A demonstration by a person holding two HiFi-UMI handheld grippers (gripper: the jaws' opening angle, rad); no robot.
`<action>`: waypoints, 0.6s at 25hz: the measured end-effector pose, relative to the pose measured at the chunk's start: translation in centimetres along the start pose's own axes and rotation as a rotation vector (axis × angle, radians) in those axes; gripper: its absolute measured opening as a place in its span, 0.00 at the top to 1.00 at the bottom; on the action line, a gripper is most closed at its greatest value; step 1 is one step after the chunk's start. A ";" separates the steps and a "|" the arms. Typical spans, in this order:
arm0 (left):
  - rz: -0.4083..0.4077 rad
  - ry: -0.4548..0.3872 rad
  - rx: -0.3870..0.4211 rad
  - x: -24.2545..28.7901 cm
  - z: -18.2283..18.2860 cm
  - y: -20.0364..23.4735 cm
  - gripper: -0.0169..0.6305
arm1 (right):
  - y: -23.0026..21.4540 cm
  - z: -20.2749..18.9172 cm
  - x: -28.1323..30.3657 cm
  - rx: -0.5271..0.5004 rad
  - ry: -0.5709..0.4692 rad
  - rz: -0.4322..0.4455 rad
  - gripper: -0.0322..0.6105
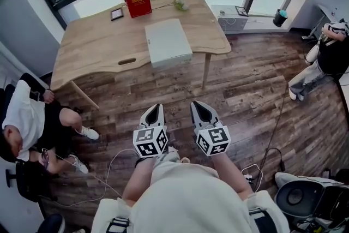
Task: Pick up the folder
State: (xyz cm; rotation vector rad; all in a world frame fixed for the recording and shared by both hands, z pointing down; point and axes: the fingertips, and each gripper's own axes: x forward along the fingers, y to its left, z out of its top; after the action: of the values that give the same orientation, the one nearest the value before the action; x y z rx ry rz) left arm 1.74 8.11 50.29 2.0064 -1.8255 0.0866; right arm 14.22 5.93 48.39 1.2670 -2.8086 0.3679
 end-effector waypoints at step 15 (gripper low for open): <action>0.030 0.018 -0.020 -0.4 -0.8 0.3 0.94 | 0.2 -0.3 0.0 0.014 0.014 0.048 0.92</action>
State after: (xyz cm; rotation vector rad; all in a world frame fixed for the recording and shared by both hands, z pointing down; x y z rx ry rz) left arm 1.61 8.71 50.97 1.9587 -1.8385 0.0955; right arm 14.07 6.12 48.64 1.1969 -2.8337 0.3972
